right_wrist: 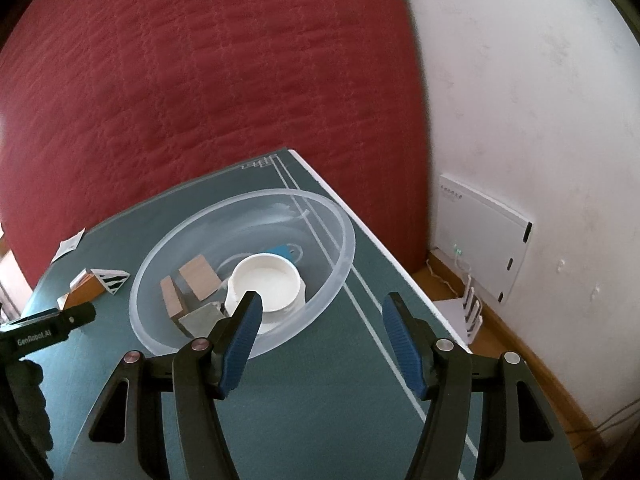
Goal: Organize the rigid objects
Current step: 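Withdraw both open grippers from the bowl toward the orange striped wedges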
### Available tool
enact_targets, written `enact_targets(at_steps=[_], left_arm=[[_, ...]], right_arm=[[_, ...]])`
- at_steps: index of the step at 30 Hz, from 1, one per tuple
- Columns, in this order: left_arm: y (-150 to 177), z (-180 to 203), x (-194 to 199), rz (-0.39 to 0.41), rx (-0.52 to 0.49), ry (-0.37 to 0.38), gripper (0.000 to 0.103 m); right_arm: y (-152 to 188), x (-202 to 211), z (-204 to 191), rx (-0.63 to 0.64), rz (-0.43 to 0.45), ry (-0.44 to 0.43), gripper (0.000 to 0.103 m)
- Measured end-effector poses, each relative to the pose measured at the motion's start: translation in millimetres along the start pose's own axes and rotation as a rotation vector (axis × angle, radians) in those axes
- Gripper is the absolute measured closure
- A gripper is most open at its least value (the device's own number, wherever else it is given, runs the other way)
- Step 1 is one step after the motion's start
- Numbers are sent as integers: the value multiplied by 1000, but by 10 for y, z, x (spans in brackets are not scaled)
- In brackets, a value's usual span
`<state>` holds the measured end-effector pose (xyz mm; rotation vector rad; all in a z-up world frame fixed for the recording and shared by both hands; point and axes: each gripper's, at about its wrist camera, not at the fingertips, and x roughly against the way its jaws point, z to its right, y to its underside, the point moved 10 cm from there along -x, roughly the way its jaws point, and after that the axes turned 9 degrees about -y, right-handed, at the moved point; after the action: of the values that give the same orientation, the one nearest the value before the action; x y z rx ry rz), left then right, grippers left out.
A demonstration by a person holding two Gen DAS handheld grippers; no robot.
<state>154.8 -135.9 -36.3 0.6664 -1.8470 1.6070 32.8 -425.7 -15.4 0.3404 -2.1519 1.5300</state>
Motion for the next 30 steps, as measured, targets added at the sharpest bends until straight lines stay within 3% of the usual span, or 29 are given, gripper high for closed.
enact_targets(at_steps=[15,30], left_arm=[[28,-869,-191,-32,124,-141,11],[-76,-1123,-465,-45,98,-211,11]], right_arm=[[267,-31,-460,31,-95,-117,39],[496,2,-905,77,-163,-219,39]])
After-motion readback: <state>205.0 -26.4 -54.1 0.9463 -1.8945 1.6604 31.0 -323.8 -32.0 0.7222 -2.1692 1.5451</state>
